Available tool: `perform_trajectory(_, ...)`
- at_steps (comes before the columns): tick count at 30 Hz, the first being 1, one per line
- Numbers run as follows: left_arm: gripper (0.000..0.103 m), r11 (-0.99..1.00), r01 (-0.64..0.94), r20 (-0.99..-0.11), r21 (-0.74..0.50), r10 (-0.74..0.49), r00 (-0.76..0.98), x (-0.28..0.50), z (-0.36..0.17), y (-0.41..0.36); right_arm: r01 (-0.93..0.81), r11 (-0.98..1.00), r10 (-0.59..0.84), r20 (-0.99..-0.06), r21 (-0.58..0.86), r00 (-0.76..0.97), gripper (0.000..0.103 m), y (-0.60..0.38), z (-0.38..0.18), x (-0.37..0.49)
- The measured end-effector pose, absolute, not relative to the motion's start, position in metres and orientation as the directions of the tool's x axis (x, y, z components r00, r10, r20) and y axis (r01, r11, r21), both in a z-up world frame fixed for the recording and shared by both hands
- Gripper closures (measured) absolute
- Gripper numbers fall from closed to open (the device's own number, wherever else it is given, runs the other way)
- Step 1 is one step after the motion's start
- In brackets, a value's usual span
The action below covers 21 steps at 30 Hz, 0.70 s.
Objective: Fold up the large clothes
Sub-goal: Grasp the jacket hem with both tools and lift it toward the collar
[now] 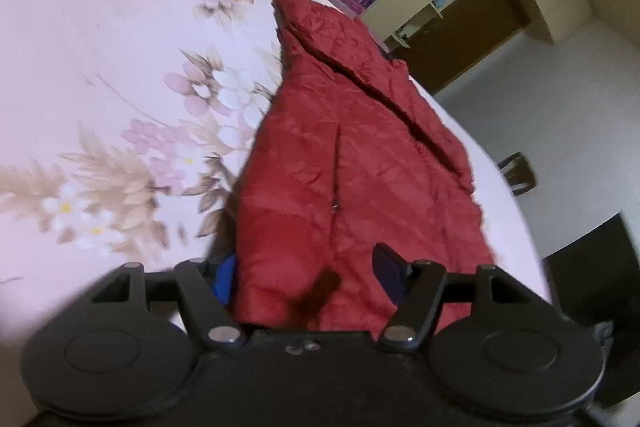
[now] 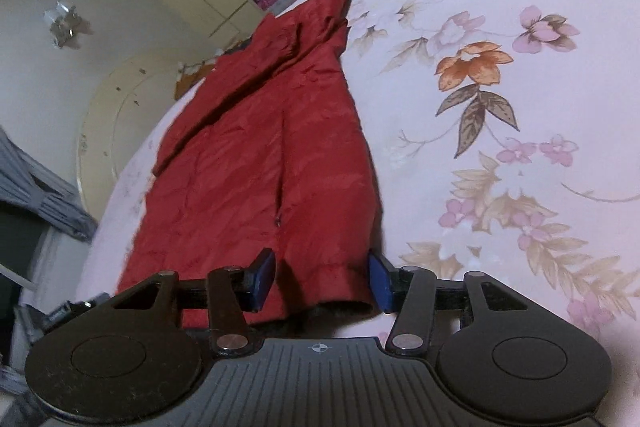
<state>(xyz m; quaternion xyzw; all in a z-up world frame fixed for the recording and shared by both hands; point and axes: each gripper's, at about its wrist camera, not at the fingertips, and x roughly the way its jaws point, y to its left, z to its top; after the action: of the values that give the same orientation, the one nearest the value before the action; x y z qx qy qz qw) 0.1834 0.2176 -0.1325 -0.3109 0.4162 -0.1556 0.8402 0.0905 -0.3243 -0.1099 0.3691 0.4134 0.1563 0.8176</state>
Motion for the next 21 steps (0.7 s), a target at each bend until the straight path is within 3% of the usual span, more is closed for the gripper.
perform_trajectory(3, 0.037, 0.75, 0.003, -0.603, -0.661, -0.534, 0.593, 0.193, -0.136, 0.212, 0.096, 0.558, 0.616, -0.489, 0.824, 0.618, 0.056, -0.336, -0.127, 0.101)
perform_trajectory(5, 0.047, 0.773, 0.007, -0.624, -0.634, -0.516, 0.587, 0.198, -0.136, 0.206, 0.124, 0.521, 0.634, -0.48, 0.845, 0.606, 0.078, -0.34, -0.136, 0.109)
perform_trajectory(6, 0.055, 0.789, 0.011, -0.636, -0.614, -0.503, 0.585, 0.2, -0.136, 0.204, 0.124, 0.514, 0.641, -0.476, 0.849, 0.602, 0.08, -0.342, -0.138, 0.111)
perform_trajectory(9, 0.093, 0.849, 0.033, -0.68, -0.527, -0.444, 0.583, 0.199, -0.132, 0.198, 0.111, 0.507, 0.653, -0.465, 0.855, 0.598, 0.091, -0.344, -0.14, 0.113)
perform_trajectory(10, 0.096, 0.837, 0.039, -0.661, -0.546, -0.458, 0.594, 0.196, -0.13, 0.197, 0.101, 0.509, 0.654, -0.46, 0.855, 0.601, 0.095, -0.344, -0.139, 0.111)
perform_trajectory(14, 0.097, 0.814, 0.036, -0.591, -0.58, -0.451, 0.669, 0.179, -0.117, 0.202, 0.013, 0.491, 0.66, -0.382, 0.871, 0.647, 0.098, -0.346, -0.118, 0.099)
perform_trajectory(21, 0.097, 0.773, -0.021, -0.517, -0.634, -0.403, 0.755, 0.187, -0.095, 0.207, -0.074, 0.527, 0.649, -0.344, 0.847, 0.678, 0.098, -0.349, -0.078, 0.108)
